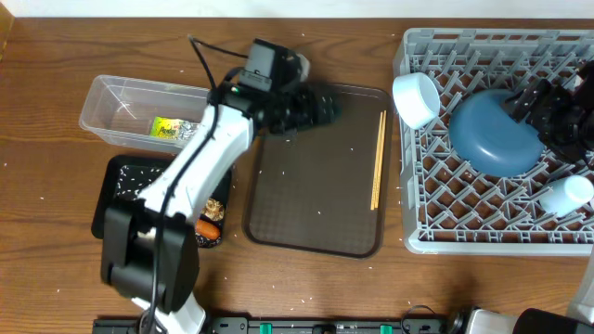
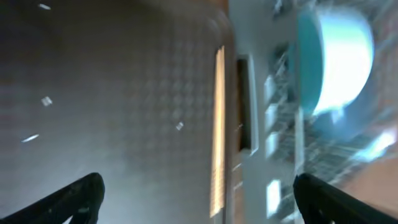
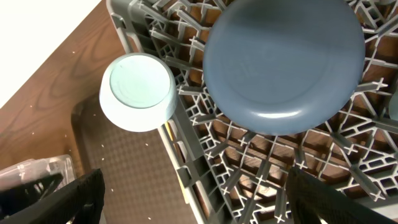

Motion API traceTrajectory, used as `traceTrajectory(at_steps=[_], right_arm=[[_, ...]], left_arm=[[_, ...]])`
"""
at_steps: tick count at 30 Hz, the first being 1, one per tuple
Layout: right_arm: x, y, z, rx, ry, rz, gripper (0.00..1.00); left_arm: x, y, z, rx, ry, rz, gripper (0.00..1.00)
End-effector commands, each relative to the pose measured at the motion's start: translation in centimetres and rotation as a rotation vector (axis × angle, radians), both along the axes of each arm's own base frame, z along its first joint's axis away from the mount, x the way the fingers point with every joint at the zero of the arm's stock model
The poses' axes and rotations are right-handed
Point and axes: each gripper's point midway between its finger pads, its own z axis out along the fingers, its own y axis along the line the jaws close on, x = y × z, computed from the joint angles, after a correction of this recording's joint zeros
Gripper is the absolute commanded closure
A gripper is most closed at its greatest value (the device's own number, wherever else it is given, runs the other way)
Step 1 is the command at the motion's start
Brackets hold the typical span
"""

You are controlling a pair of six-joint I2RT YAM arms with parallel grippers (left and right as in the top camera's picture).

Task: Sort waste into correct bins and load items into the dishwasher rack
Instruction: 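Withdraw the left arm back toward the black tray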

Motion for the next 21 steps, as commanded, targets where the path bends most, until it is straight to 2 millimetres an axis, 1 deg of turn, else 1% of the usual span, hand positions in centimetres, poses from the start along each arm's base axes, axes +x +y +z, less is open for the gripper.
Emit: traceTrajectory(at_steps=[1,2,3,4,5,7,9,11,13,16,19,21], right_arm=[[0.0,0.0,0.1,-0.007,-0.003,0.015,0.16],[0.1,0.6,0.2,0.007,-0.017,0.052,0.20],[0.2,1.5,0.4,0.022,-0.034,0.105,0.27],[0.2,2.7,0.7,0.047,-0.053,0.165,0.31],[0.2,3.8,0.8,0.066,-0.061,0.208,0.32],[0.1,6.1,0.8,0.072,-0.059,0.292,0.32],[-0.1,8.7,0.6,0.049,-0.050,0.387,0.32],[-0.4,11.2,0.0,-0.012,-0.027,0.464,0.32],[-0.6,13.5,-0.9,-0.098,0.005,0.526,0.34],[-1.0,16.6,-3.1,-0.184,0.079,0.543,0.38],[-1.6,19.5,-6.1,-0.221,0.168,0.538,0.43],[-1.7,20.5,-8.8,-0.249,0.234,0.495,0.43]], left_arm=[[-1.2,0.3,-1.6,0.209,-0.116,-0.177,0.02],[-1.9,0.4,-2.1,0.235,-0.097,-0.194,0.02],[-2.7,0.8,-2.7,0.278,-0.077,-0.211,0.02],[-3.1,1.4,-3.0,0.316,-0.059,-0.207,0.02],[-3.4,2.1,-3.1,0.350,-0.047,-0.198,0.02],[-3.7,4.1,-3.0,0.433,-0.032,-0.152,0.02],[-3.8,6.1,-2.2,0.495,-0.031,-0.101,0.02],[-4.0,8.5,-0.9,0.542,-0.030,-0.031,0.02],[-4.6,10.9,0.6,0.562,-0.019,0.040,0.02],[-5.6,13.8,2.8,0.558,-0.014,0.109,0.02],[-6.6,16.9,5.0,0.548,-0.019,0.196,0.02],[-7.0,18.6,6.1,0.542,-0.027,0.248,0.02]])
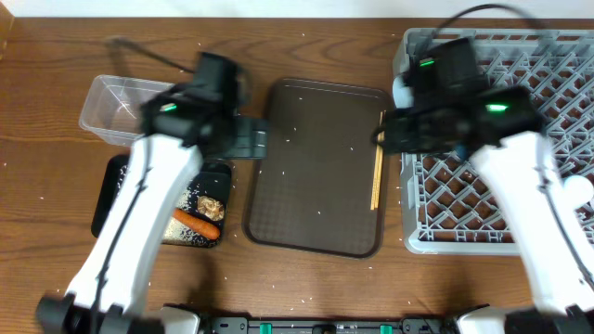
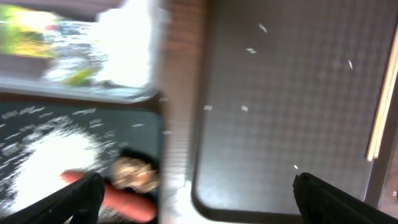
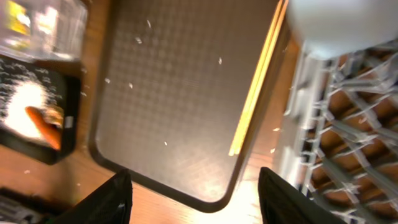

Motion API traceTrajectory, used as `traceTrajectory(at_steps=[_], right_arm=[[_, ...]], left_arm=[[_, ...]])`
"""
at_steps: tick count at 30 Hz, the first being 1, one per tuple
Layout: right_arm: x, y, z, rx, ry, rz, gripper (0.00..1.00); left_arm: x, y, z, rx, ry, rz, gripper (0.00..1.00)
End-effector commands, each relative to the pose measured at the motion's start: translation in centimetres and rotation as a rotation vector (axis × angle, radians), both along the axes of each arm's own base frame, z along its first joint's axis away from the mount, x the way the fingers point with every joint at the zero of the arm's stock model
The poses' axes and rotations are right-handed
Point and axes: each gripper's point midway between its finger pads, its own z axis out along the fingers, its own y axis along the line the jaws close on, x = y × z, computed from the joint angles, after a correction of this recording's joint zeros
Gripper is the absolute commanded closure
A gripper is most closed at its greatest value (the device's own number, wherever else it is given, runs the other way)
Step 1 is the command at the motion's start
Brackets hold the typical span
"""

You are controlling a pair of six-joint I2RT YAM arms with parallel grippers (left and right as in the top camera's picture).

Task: Sort waste into correct bins and load items into the dishwasher rack
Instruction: 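Withdraw the left arm back toward the black tray, then reach the right gripper down to the wooden chopsticks on the brown tray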

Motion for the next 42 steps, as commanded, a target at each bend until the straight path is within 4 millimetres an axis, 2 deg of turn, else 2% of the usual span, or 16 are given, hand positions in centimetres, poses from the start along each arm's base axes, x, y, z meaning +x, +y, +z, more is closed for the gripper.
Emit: traceTrajectory(at_steps=[1,3,6,9,11,15,20,27,30,36,42], right_arm=[[0.2,-0.4,-5.3,-0.152,0.093,-0.160,0.43],[0.4,0.3,-7.9,-0.161,0.143,-0.194,0.45],[0.6,1.6,-10.6,-0.141,0.205,-0.183,0.49],[1.4,1.8,-12.4,-0.157,0.217,-0.189,0.60],[1.9,1.9,-13.5,-0.164,0.223,-0.207,0.60],[2.9,0.6,-16.2,-0.258,0.229,-0.290,0.59],[2.8,-0.2,-19.4,-0.304,0.293,-0.310,0.58],[2.3,-0.4,-21.6,-0.334,0.345,-0.307,0.59],[1.8,0.1,-22.6,-0.316,0.382,-0.300,0.64],[1.1,2.2,-22.8,-0.255,0.408,-0.146,0.67],[0.4,2.3,-22.8,-0.300,0.407,-0.106,0.70]], left_arm=[[-0.4,3.1,1.8,0.017,-0.045,0.096,0.02],[-0.7,4.5,2.5,0.015,-0.060,0.137,0.02],[-0.8,5.9,3.0,0.013,-0.077,0.183,0.02],[-0.7,6.6,3.0,0.014,-0.075,0.204,0.02],[-0.7,6.6,3.0,0.014,-0.075,0.205,0.02],[-0.7,6.6,3.0,0.014,-0.075,0.205,0.02],[-0.7,6.6,3.0,0.014,-0.075,0.205,0.02],[-0.7,6.6,3.0,0.014,-0.075,0.205,0.02],[-0.7,6.6,3.0,0.014,-0.075,0.205,0.02],[-0.7,6.6,3.0,0.014,-0.076,0.205,0.02],[-0.7,6.6,3.0,0.014,-0.075,0.205,0.02]])
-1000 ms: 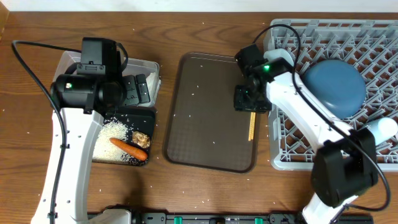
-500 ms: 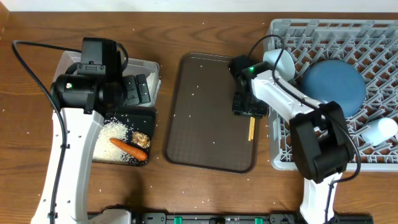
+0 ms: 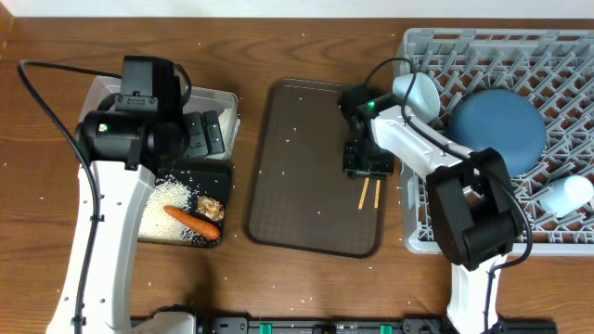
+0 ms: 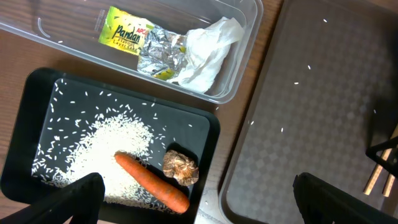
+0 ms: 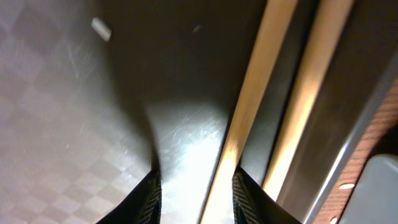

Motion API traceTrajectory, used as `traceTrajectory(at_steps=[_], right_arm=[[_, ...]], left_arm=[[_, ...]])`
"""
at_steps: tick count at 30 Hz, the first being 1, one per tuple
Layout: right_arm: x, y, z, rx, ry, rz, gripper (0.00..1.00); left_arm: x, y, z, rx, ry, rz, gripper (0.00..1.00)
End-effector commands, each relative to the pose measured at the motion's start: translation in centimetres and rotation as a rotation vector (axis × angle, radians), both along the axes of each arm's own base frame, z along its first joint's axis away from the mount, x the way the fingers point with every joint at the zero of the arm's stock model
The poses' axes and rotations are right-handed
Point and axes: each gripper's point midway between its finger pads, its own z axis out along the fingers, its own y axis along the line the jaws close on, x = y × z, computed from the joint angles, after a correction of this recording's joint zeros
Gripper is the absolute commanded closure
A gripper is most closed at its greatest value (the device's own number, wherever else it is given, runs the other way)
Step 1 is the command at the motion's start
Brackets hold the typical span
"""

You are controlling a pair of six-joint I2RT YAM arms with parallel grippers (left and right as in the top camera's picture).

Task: Sort waste into correct bins and load items into the dishwasher rack
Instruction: 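Reach the right gripper down to the wooden chopsticks on the brown tray, then grasp one chopstick with the right gripper and carry it into the rack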

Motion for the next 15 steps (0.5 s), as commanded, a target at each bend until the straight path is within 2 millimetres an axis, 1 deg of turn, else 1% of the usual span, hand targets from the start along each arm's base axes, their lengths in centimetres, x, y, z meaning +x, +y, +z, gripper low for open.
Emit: traceTrajectory(at_steps=[1,2,4,7,9,11,14,15], right_arm=[[-0.6,0.3,-1.1,-0.028,0.019,0.047,0.75],[-0.5,0.1,-1.1,-0.042,0.012,0.030,0.81],[-0.2,0.1,-1.1,-0.044,0.003,0.019,0.98],[0.1,0.3,-0.8,-0.038,-0.012,0.036,0.99],[0.5,0.6,0.2,-0.023,-0.036,0.071,0.99],[0.9,1.2,2.0,0.017,-0.073,0.116,0.99],[1.4,3.1,6.0,0.138,-0.152,0.253,0.99],[1.5,3.5,7.7,0.175,-0.189,0.299,0.99]], left_arm=[[0.0,0.4,0.3,0.008,-0.006,0.022,0.02],[0.0,0.4,0.3,0.008,-0.006,0.022,0.02],[0.0,0.4,0.3,0.008,-0.006,0.022,0.02],[0.0,0.4,0.2,0.008,-0.005,0.022,0.02],[0.0,0.4,0.3,0.008,-0.006,0.022,0.02],[0.0,0.4,0.3,0.008,-0.006,0.022,0.02],[0.0,0.4,0.3,0.008,-0.006,0.022,0.02],[0.0,0.4,0.2,0.008,-0.005,0.022,0.02]])
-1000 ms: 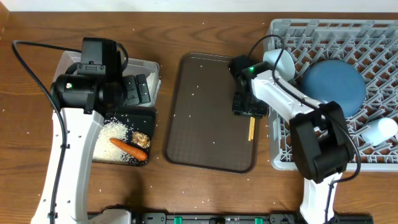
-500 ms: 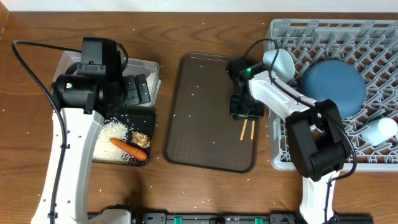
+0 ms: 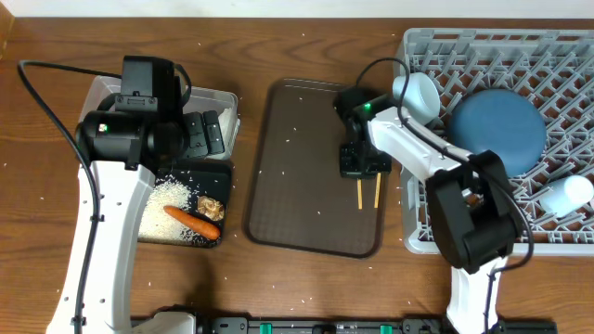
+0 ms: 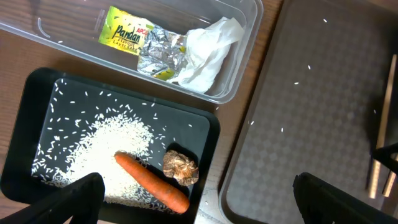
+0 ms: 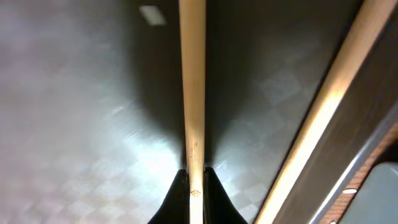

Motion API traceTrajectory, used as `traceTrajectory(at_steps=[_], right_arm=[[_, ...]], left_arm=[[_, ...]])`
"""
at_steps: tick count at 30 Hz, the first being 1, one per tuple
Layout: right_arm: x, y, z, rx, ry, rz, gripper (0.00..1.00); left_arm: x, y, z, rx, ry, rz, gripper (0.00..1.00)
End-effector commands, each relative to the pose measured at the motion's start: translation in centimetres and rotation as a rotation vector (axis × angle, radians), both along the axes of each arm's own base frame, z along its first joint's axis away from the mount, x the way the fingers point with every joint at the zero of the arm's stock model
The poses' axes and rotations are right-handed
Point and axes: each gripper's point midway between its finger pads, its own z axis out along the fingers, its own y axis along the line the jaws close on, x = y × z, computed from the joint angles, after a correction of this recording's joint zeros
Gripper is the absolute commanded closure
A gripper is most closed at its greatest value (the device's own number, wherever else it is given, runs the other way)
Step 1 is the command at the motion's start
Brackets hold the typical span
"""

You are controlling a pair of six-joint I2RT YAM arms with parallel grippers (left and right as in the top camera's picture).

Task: Sort waste into correct bins and load items into the dishwasher rack
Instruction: 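Grasp one chopstick with the right gripper and carry it into the rack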

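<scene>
Two wooden chopsticks lie at the right side of the brown tray [image 3: 297, 186]. My right gripper [image 5: 193, 177] is shut on one chopstick [image 5: 192, 93] down on the tray; the other chopstick [image 5: 323, 112] lies free beside it. In the overhead view the right gripper [image 3: 358, 163] covers their upper ends. My left gripper [image 4: 199, 199] hangs open and empty above the bins. The grey dishwasher rack [image 3: 436, 232] holds a white cup [image 3: 418, 95], a blue bowl [image 3: 497, 125] and another white cup [image 3: 566, 195].
The clear bin [image 4: 249, 37] holds a yellow wrapper [image 4: 124, 38], foil and a crumpled tissue [image 4: 208, 53]. The black bin [image 4: 211, 130] holds rice, a carrot [image 4: 152, 183] and a brown lump [image 4: 180, 168]. Rice grains dot the tray and table.
My right gripper was open astride a chopstick and is now shut on it. That chopstick now lies farther left, apart from the other. The left arm has not moved.
First my left gripper was over the tray's top and my right over the rack. Then the left was at the tray's left edge, the right above the chopsticks. Later the left hung over the bins while the right stood open at the chopsticks; now it grips one.
</scene>
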Motion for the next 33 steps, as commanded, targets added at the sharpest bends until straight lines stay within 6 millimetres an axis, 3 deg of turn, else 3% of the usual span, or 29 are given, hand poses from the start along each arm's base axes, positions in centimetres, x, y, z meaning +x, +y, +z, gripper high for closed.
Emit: traceTrajectory(at_steps=[1,6,10,13,16,21,26,30,31,33], right_arm=[[1.2,2.8,8.0,0.174,-0.179,0.201,0.99],[1.2,1.7,15.9,0.234,-0.377,0.238,0.99],[2.1,-3.1,20.8,0.157,-0.543,0.143,0.99],[2.6,-7.8,22.3,0.077,-0.592,0.035,0.99],[2.7,-11.7,21.9,0.043,-0.563,-0.029,0.99],[2.2,-15.9,17.8,-0.022,-0.429,-0.054,0.99],[2.6,-17.8,14.6,-0.060,-0.354,-0.091,0.99],[2.8,-18.0,12.8,-0.069,-0.305,-0.045,0.99],[2.8,-18.0,12.6,-0.073,-0.297,-0.031,0.94],[3.0,-18.3,12.4,-0.091,-0.297,-0.021,0.73]], left_arm=[[0.0,0.4,0.2,0.008,-0.005,0.022,0.02],[0.0,0.4,0.3,0.008,-0.006,0.022,0.02],[0.0,0.4,0.3,0.008,-0.006,0.022,0.02],[0.0,0.4,0.3,0.008,-0.006,0.022,0.02],[0.0,0.4,0.3,0.008,-0.006,0.022,0.02],[0.0,0.4,0.2,0.008,-0.005,0.022,0.02],[0.0,0.4,0.2,0.008,-0.005,0.022,0.02],[0.0,0.4,0.3,0.008,-0.006,0.022,0.02],[0.0,0.4,0.2,0.008,-0.005,0.022,0.02],[0.0,0.4,0.3,0.008,-0.006,0.022,0.02]])
